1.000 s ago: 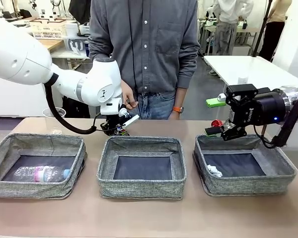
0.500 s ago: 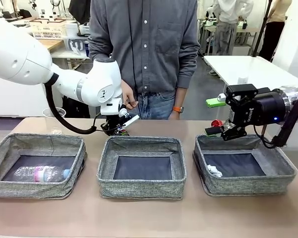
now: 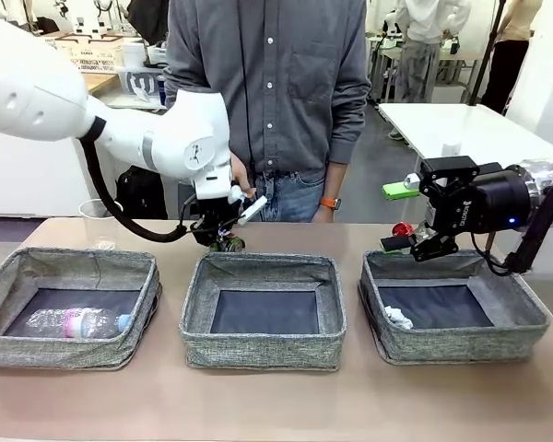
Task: Sort the waste into the appropriate baskets.
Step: Pick up the waste item pointed out by the person.
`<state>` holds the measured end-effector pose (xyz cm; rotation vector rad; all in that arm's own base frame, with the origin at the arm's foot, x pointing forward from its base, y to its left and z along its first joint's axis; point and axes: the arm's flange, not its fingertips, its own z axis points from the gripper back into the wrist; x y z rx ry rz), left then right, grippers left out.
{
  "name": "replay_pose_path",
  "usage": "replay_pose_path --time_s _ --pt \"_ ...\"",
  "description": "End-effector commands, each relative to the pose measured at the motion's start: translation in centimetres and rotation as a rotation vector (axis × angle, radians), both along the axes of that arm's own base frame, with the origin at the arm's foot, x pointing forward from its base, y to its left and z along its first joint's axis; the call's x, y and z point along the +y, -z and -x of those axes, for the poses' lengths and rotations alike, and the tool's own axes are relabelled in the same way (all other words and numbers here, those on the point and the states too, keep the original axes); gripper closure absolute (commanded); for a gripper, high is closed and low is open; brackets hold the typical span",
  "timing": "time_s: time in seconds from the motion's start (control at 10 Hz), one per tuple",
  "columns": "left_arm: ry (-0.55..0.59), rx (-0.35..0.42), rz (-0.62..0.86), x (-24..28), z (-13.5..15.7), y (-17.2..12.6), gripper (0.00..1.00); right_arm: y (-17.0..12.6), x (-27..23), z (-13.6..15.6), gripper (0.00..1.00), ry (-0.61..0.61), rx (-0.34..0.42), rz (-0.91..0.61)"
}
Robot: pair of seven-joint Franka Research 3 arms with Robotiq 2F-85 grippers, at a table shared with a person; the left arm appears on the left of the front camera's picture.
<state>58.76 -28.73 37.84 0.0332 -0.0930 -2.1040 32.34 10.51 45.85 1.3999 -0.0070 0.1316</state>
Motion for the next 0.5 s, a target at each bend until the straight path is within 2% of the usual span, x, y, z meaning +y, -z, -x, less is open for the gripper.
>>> replay_pose_path --time_s 0.0,0.1,0.2,0.3,0.4 --pt "-0.097 -0.09 0.066 0.6 1.4 -4.3 1.0 -0.4 0.2 -0.1 0.0 0.009 0.013 -0.025" --pt "-0.12 -0.047 0.088 1.5 2.3 -6.2 1.0 -0.4 0.2 -0.1 0.0 0.009 0.013 -0.025" --pt "-0.163 0.04 0.101 2.4 3.6 -8.0 1.0 -0.4 0.2 -0.1 0.0 0.009 0.013 -0.025" --pt "-0.203 0.127 -0.007 3.7 5.6 -9.5 1.0 -0.4 0.2 -0.1 0.0 0.009 0.013 -0.025" --pt "-0.227 0.156 -0.049 4.9 7.8 -10.4 1.0 -0.4 0.2 -0.1 0.0 0.009 0.013 -0.025"
